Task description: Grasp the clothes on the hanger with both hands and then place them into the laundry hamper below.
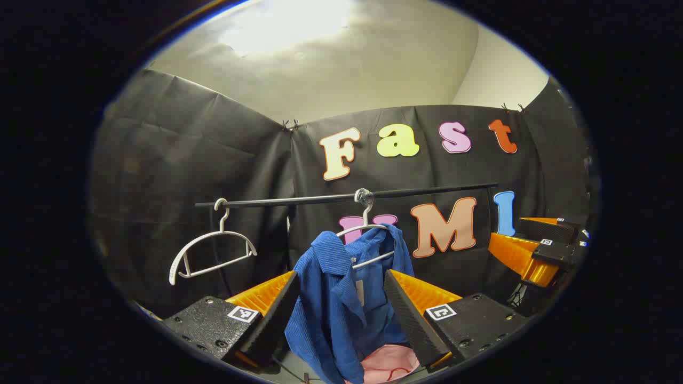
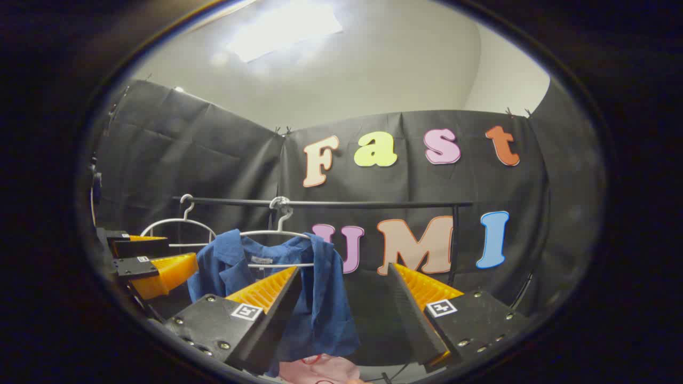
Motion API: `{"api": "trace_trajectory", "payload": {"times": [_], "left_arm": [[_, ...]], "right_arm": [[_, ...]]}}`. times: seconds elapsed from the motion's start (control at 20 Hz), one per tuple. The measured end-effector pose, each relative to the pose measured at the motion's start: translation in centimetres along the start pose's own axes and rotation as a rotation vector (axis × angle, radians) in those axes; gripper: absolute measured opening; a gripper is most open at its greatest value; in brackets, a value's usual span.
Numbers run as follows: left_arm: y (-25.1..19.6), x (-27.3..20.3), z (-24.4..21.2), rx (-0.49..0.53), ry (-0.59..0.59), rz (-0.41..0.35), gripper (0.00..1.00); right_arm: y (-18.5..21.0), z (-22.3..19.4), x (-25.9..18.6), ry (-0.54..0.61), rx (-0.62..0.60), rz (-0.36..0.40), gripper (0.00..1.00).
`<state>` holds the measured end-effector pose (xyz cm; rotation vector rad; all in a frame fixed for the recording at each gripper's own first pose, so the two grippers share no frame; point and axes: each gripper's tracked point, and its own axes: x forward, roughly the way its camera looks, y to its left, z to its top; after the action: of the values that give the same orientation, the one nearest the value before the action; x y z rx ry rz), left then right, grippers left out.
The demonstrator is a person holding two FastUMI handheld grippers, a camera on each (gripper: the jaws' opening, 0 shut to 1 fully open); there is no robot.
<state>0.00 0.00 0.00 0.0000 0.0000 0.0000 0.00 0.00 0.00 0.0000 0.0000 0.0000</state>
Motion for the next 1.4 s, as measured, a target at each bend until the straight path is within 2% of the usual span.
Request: {"api": "trace_trajectory", "payload": {"times": [0.4, 0.45, 0.55, 0.7, 1.15, 1.2, 1.25, 1.4], "left_arm": [[0.2, 1.7, -1.4, 0.002, 0.04, -0.03, 0.99], [0.3, 1.9, -1.5, 0.0, 0.043, -0.031, 0.99], [0.2, 2.5, -1.7, -0.003, 0.05, -0.036, 0.99], [-0.3, 3.7, -2.6, -0.011, 0.072, -0.043, 0.98], [1.2, 9.0, -5.3, -0.024, 0.114, 0.046, 0.98], [1.2, 9.8, -5.7, -0.026, 0.116, 0.054, 0.98], [1.2, 10.2, -6.4, -0.026, 0.123, 0.058, 0.97], [0.9, 11.7, -8.8, -0.035, 0.158, 0.067, 0.98]], "right_arm": [[1.1, -1.2, 1.0, 0.027, -0.016, -0.001, 0.96], [1.1, -1.3, 1.1, 0.028, -0.014, -0.003, 0.92], [1.2, -1.3, 1.1, 0.027, -0.011, -0.009, 0.96], [1.3, -1.4, 1.2, 0.03, -0.011, -0.017, 0.96], [1.2, -1.6, 1.2, 0.031, -0.022, -0.045, 0.96], [1.1, -1.5, 1.2, 0.031, -0.02, -0.05, 0.92], [1.0, -1.6, 1.3, 0.032, -0.019, -0.055, 0.96], [0.9, -1.7, 1.2, 0.038, -0.017, -0.07, 0.96]]}}
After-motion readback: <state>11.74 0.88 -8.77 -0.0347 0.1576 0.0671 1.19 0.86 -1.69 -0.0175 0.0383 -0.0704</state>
